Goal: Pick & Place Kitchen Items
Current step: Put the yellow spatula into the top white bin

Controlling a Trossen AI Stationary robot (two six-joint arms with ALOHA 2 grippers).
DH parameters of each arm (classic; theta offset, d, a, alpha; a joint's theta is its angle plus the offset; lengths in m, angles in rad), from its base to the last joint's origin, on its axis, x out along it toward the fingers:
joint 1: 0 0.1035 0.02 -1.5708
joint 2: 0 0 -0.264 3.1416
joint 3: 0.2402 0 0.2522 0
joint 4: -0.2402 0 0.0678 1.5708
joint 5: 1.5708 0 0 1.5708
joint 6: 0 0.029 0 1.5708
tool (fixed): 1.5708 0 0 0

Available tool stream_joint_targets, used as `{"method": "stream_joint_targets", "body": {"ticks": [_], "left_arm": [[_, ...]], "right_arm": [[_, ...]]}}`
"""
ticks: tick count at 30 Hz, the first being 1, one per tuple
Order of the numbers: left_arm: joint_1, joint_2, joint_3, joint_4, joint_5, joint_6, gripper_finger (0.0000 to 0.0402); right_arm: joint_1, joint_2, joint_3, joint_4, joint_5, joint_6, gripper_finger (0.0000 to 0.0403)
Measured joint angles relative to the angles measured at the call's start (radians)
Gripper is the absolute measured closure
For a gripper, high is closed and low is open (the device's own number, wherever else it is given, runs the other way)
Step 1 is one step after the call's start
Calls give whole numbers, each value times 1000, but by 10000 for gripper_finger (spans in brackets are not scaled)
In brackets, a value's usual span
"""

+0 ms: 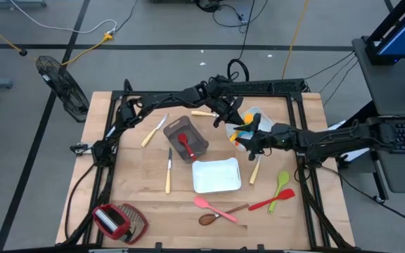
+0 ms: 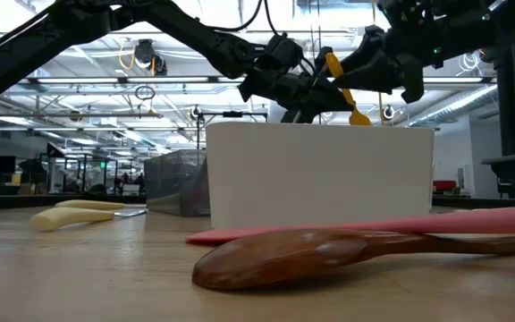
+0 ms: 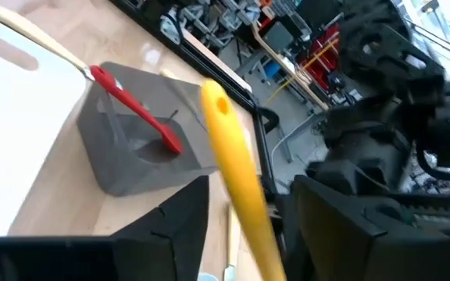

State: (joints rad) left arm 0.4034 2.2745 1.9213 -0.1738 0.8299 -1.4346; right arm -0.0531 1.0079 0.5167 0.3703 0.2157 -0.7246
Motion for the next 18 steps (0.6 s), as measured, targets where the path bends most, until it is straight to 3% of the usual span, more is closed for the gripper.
{"method": "stream_joint_targets", "body": {"ticks": [6,12,18], "left_arm": [[0,0,0,0,-3,0,401],[0,0,0,-5,-11,-4,401],[-2,0,0,-5,-69,23,388]], "right_arm": [[22,4,0,4,60,9,289],[22,0,1,8,123,90,373],[21,0,1,-1,134,138,379]]}}
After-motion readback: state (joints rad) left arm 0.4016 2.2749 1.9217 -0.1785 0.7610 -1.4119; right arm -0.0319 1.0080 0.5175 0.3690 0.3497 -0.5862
